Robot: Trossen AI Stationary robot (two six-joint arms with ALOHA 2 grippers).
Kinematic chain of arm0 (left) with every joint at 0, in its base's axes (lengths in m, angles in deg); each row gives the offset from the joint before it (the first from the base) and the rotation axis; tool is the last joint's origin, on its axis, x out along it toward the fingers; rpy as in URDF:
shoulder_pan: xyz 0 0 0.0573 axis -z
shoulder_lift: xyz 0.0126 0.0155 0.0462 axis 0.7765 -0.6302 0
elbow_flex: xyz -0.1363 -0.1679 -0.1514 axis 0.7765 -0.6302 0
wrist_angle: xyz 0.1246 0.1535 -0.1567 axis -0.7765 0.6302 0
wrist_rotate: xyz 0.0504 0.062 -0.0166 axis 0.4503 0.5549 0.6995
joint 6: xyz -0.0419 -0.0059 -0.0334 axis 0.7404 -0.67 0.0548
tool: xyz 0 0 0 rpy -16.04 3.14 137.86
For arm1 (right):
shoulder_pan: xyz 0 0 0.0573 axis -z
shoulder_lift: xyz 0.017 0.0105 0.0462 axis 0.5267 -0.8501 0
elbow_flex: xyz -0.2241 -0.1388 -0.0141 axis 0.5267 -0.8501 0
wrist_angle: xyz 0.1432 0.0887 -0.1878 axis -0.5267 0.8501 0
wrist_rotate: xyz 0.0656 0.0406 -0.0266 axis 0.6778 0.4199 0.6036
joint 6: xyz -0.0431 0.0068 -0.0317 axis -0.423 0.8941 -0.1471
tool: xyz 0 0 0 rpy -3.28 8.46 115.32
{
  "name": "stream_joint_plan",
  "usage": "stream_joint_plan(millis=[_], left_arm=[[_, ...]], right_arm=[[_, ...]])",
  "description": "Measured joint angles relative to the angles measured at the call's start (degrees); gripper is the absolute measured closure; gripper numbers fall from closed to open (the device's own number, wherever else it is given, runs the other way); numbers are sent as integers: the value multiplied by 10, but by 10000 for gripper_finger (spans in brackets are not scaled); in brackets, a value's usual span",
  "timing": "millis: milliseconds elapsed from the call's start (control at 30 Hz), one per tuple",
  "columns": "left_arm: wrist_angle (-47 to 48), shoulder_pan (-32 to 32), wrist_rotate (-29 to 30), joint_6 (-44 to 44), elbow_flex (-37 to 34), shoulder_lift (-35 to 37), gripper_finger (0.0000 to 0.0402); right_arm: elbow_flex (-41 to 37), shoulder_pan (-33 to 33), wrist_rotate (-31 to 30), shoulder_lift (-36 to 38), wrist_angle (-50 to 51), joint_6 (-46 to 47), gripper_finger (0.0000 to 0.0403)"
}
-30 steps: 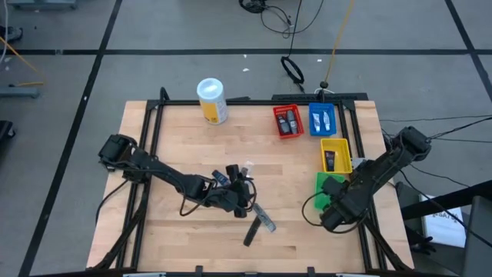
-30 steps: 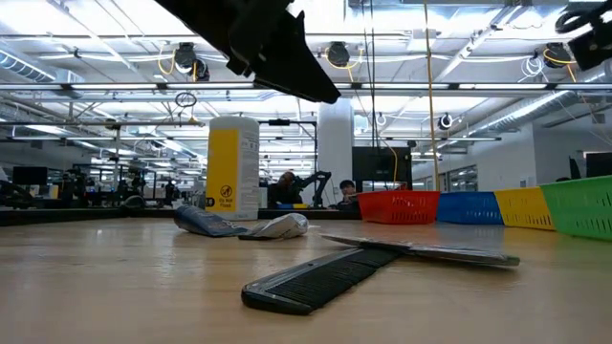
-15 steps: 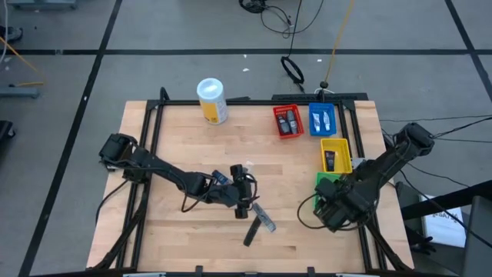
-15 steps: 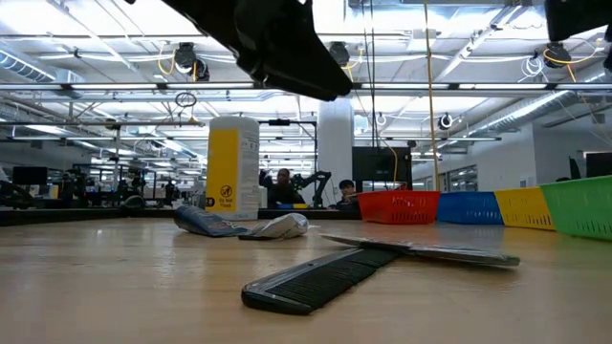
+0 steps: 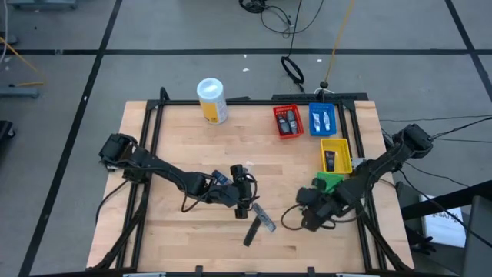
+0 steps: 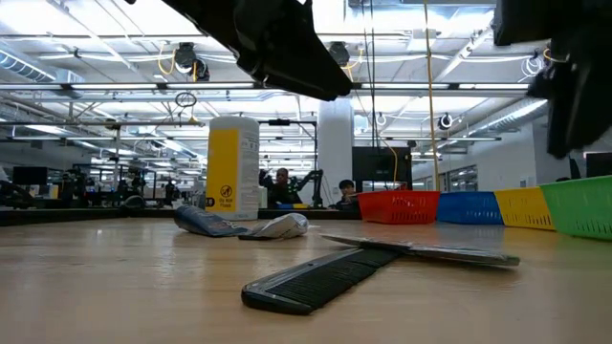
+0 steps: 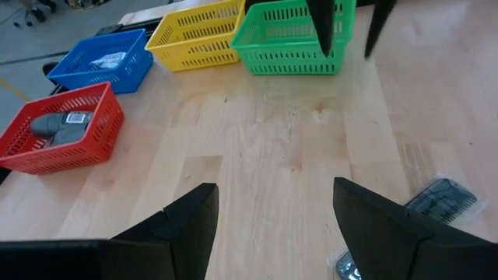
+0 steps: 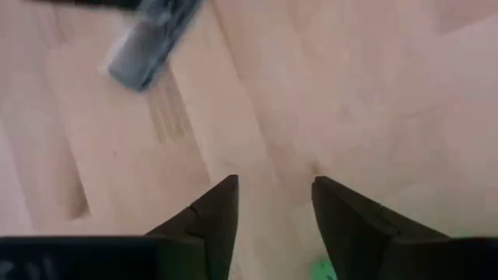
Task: Pick & Place Travel size toiletries
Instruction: Adjust the green bin, then put the white toothpaste into the blue bin
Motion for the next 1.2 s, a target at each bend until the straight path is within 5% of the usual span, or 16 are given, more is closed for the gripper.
stream_joint_plan(millis=[267,467,600,900,1033,1200], left_arm=[[-1,5,0,-1,0,1,153],[-2,14,2,-11,0,39,153],[-2,26,3,-32,0,87,153],[54,54,45,-55,0,175,154],[162,62,91,5,0,196,154],[325,46,29,142,0,182,153]], right_arm=[[-89,-7,183,0,-15,83,292],[-93,-52,213,17,-26,139,313],[-93,-82,155,47,-51,144,320],[-129,-107,-245,66,-233,-46,316],[-182,-62,-258,65,-445,-210,298],[-257,11,-194,38,-720,-364,253]])
